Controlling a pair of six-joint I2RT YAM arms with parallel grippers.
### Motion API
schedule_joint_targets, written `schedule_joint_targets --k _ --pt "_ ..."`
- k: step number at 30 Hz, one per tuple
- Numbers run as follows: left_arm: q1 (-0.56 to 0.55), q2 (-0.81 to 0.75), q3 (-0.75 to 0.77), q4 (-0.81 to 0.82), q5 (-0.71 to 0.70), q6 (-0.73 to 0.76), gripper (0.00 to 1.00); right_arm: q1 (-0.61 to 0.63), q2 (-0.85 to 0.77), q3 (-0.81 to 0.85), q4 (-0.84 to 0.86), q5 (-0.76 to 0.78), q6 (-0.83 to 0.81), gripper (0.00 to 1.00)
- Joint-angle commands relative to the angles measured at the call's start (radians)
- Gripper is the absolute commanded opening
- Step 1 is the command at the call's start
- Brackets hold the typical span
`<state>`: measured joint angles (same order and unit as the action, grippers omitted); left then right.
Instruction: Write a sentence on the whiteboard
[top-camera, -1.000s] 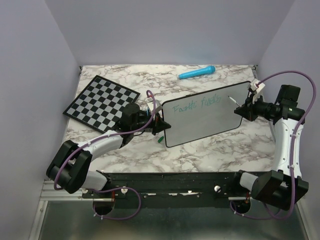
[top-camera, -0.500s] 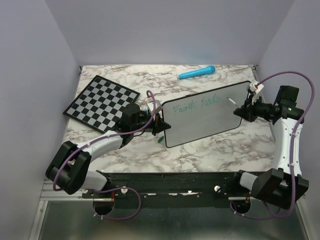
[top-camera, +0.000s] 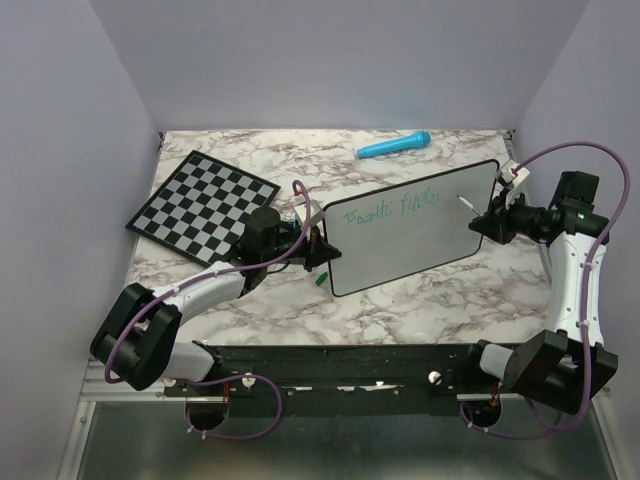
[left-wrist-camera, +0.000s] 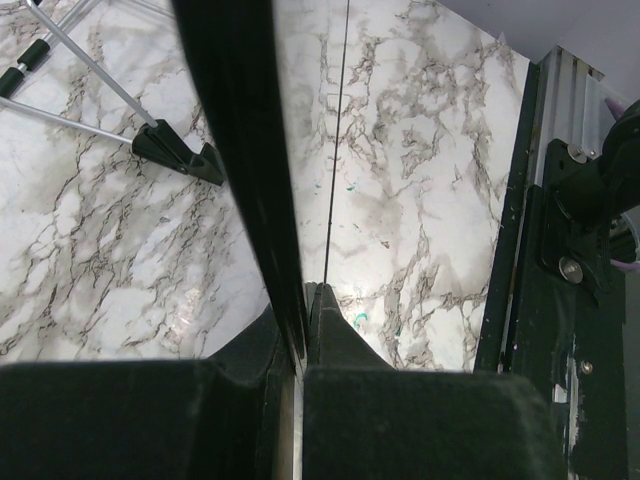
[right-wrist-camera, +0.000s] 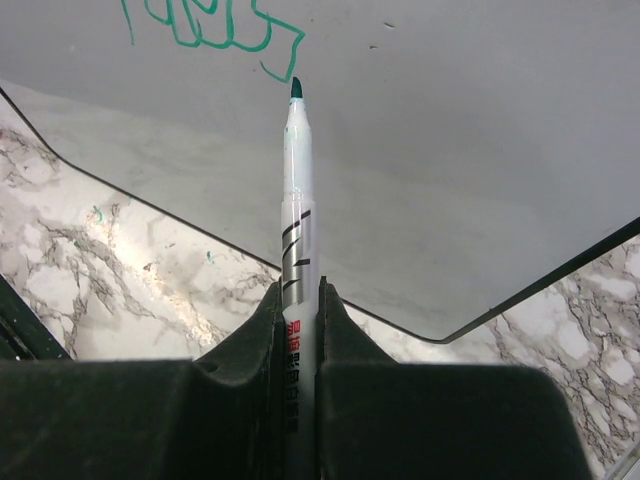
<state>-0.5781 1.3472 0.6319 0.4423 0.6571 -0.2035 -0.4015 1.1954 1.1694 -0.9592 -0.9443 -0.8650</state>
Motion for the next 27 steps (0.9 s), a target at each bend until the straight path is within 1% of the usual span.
schedule_joint_targets --k 1,11,27 --pt "-0.009 0.013 -0.023 -0.162 -0.071 0.049 0.0 -0.007 0.001 -0.016 0.014 -0.008 -0.003 0.01" --pt "-0.016 0.004 -0.023 -0.159 -0.071 0.047 0.0 -0.007 -0.003 -0.034 0.037 0.006 0.018 0.01" --pt "-0.019 0.007 -0.017 -0.16 -0.076 0.044 0.0 -0.007 -0.007 -0.056 0.05 0.01 0.006 0.01"
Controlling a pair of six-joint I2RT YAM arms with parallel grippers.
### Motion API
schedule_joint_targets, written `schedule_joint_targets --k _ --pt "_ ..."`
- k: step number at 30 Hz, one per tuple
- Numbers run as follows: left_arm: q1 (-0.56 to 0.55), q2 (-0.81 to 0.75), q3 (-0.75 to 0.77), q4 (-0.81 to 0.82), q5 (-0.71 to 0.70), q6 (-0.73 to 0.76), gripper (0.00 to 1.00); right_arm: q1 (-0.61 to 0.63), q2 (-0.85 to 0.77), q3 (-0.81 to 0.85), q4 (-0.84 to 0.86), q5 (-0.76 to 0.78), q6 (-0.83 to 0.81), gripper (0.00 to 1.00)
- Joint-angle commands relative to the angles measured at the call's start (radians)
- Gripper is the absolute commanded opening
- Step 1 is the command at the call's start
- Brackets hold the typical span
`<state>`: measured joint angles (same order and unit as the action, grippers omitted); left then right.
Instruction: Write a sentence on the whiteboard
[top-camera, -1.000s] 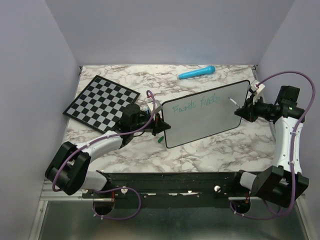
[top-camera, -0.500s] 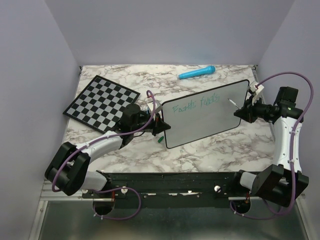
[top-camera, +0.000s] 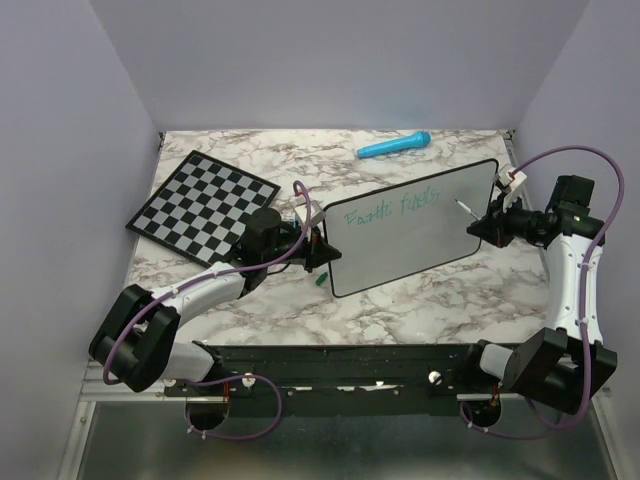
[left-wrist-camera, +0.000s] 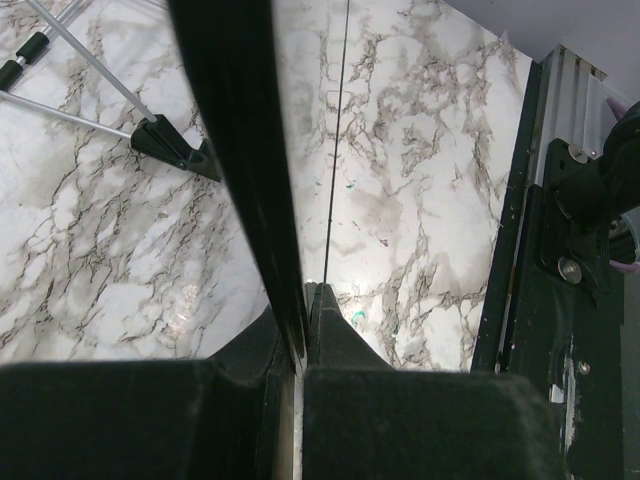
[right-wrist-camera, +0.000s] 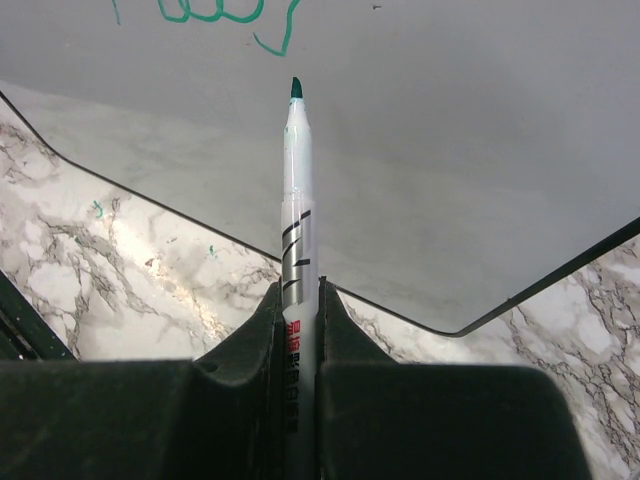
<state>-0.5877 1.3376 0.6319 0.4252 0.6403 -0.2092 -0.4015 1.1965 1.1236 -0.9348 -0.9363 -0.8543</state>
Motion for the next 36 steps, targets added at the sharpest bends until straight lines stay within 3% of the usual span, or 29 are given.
schedule_joint_targets --k 1,12,21,27,31,36 --pt "-0.009 0.017 -0.017 -0.143 -0.06 0.05 0.0 -0.007 -0.006 -0.01 0.025 0.002 -0.003 0.01" --pt "-0.011 0.02 -0.014 -0.137 -0.062 0.019 0.0 -0.007 -0.031 -0.041 0.013 -0.047 -0.026 0.0" --pt "-0.02 0.034 -0.021 -0.057 -0.051 -0.068 0.0 0.015 -0.063 -0.08 -0.125 -0.156 -0.153 0.01" --pt "-0.06 0.07 -0.005 0.004 -0.074 -0.151 0.0 0.186 -0.113 -0.145 -0.131 -0.144 -0.152 0.01" --pt "-0.09 0.1 0.009 0.041 -0.099 -0.188 0.0 0.386 -0.159 -0.212 0.028 -0.064 -0.004 0.0" --pt "-0.119 0.118 0.0 0.081 -0.136 -0.219 0.0 0.541 -0.153 -0.258 0.155 -0.001 0.13 0.0"
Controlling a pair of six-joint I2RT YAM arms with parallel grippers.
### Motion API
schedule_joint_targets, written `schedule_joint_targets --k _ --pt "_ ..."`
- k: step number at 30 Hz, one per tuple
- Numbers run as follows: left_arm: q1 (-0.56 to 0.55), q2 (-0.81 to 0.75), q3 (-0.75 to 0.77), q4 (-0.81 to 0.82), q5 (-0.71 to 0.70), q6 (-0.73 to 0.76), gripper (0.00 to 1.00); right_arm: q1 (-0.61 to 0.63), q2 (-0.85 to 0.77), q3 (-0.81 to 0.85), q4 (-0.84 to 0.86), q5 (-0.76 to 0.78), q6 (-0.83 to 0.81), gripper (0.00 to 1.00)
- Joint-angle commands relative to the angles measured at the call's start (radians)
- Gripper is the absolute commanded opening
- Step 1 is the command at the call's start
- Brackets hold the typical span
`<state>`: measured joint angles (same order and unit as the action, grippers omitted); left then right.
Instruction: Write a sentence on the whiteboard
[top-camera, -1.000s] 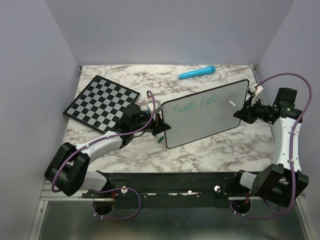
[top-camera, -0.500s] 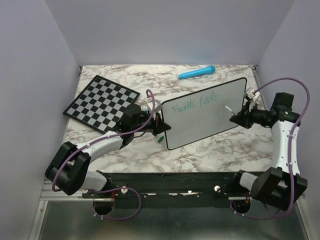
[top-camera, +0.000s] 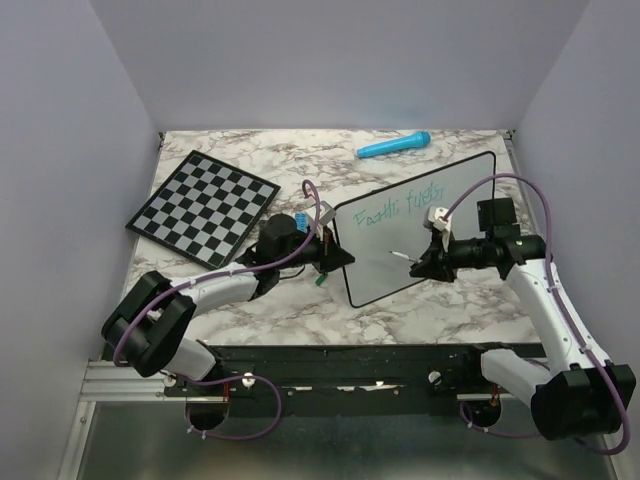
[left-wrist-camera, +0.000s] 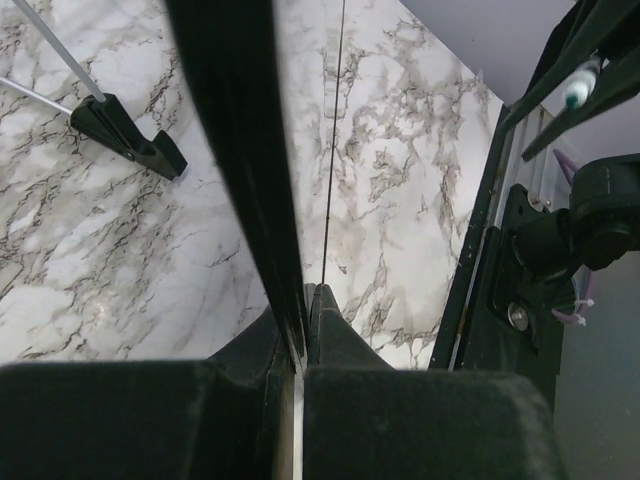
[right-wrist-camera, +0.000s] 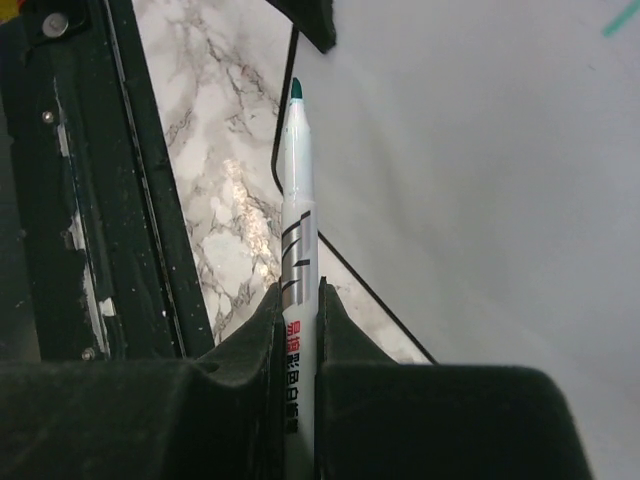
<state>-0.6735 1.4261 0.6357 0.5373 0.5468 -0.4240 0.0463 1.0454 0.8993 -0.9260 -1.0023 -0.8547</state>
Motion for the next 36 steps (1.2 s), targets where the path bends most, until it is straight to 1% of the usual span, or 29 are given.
schedule_joint_targets --k 1,4,7,14,18,28,33,36 --pt "-0.043 0.03 -0.002 -0.03 -0.047 -0.005 0.0 0.146 0.001 -0.043 0.198 0.105 0.181 0.01" --pt "-0.054 0.03 -0.005 -0.02 -0.067 -0.004 0.0 0.226 0.004 -0.068 0.283 0.171 0.261 0.01" --pt "-0.063 0.033 -0.004 -0.02 -0.08 0.004 0.0 0.259 0.011 -0.065 0.312 0.195 0.302 0.0" --pt "-0.07 0.031 0.004 -0.023 -0.093 0.008 0.0 0.265 0.013 -0.08 0.355 0.294 0.399 0.0" --pt "-0.074 0.031 0.009 -0.03 -0.097 0.008 0.0 0.264 0.01 -0.086 0.337 0.298 0.402 0.0" --pt "-0.08 0.031 0.007 -0.039 -0.108 0.019 0.0 0.265 -0.022 -0.083 0.27 0.315 0.319 0.0" --pt "-0.078 0.03 0.01 -0.042 -0.111 0.024 0.0 0.264 -0.033 -0.077 0.266 0.292 0.31 0.01" --pt "-0.078 0.031 0.01 -0.043 -0.111 0.028 0.0 0.265 -0.027 -0.079 0.253 0.249 0.292 0.01"
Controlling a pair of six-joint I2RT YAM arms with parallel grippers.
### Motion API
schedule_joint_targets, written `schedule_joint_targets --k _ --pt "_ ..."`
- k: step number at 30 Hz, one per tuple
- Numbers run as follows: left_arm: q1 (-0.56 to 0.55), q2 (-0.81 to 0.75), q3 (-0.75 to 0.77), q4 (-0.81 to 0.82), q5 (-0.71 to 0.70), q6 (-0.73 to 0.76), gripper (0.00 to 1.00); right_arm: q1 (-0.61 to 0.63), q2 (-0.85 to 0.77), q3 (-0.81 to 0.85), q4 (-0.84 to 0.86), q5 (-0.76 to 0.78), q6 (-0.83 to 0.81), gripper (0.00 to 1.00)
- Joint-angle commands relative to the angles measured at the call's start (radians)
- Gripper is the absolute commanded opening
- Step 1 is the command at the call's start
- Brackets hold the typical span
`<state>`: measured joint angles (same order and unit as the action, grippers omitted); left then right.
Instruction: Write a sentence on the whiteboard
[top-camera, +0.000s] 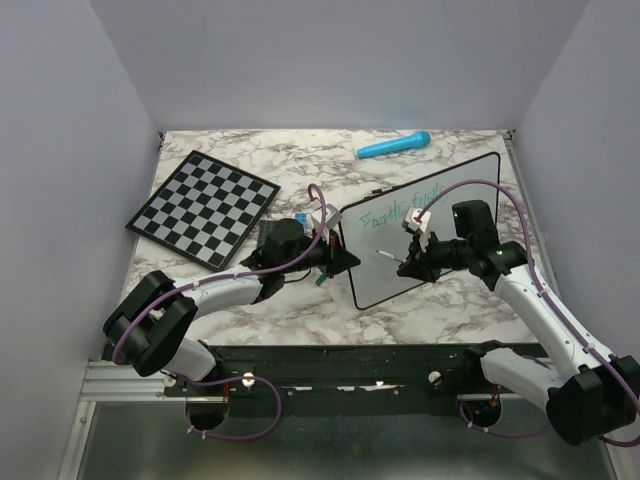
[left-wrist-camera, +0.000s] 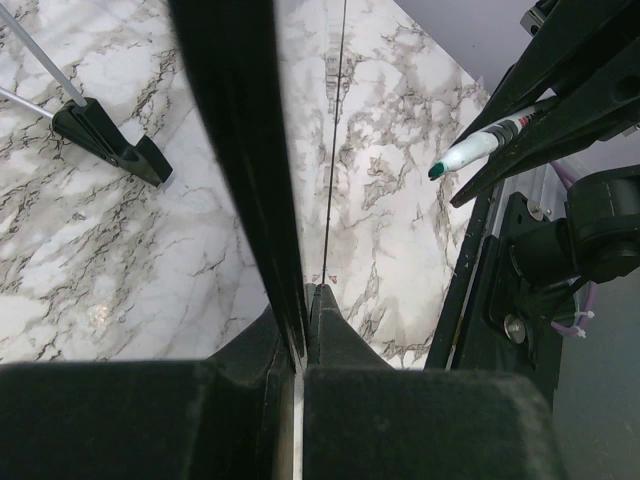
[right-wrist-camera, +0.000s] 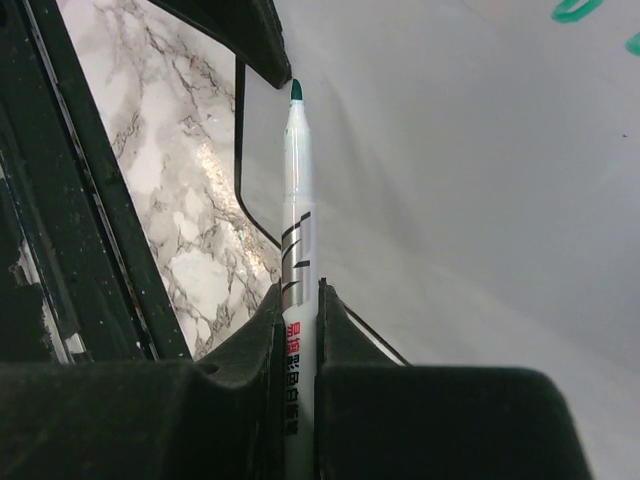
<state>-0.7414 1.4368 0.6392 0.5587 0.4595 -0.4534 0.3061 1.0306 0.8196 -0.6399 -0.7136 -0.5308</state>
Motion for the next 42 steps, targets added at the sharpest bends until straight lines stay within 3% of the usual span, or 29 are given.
schedule_joint_targets --k 1,5,9,13,17,42 --pt "-0.012 0.019 0.008 -0.066 -0.025 0.059 0.0 0.005 -0.01 0.001 -0.033 -0.034 -0.035 0.0" --pt "-0.012 0.017 0.005 -0.069 -0.03 0.061 0.0 0.005 -0.006 0.004 -0.003 0.04 0.002 0.01" --pt "-0.013 0.019 0.008 -0.068 -0.028 0.061 0.0 0.004 0.002 0.003 -0.014 -0.03 -0.006 0.0" --pt "-0.013 0.022 0.008 -0.068 -0.028 0.056 0.0 0.005 0.02 0.01 0.005 0.028 0.015 0.0" --pt "-0.015 0.019 0.01 -0.071 -0.028 0.056 0.0 0.011 0.034 0.009 0.003 -0.029 0.022 0.01" --pt "-0.021 0.025 0.014 -0.072 -0.038 0.064 0.0 0.03 0.068 0.019 0.049 0.094 0.074 0.01"
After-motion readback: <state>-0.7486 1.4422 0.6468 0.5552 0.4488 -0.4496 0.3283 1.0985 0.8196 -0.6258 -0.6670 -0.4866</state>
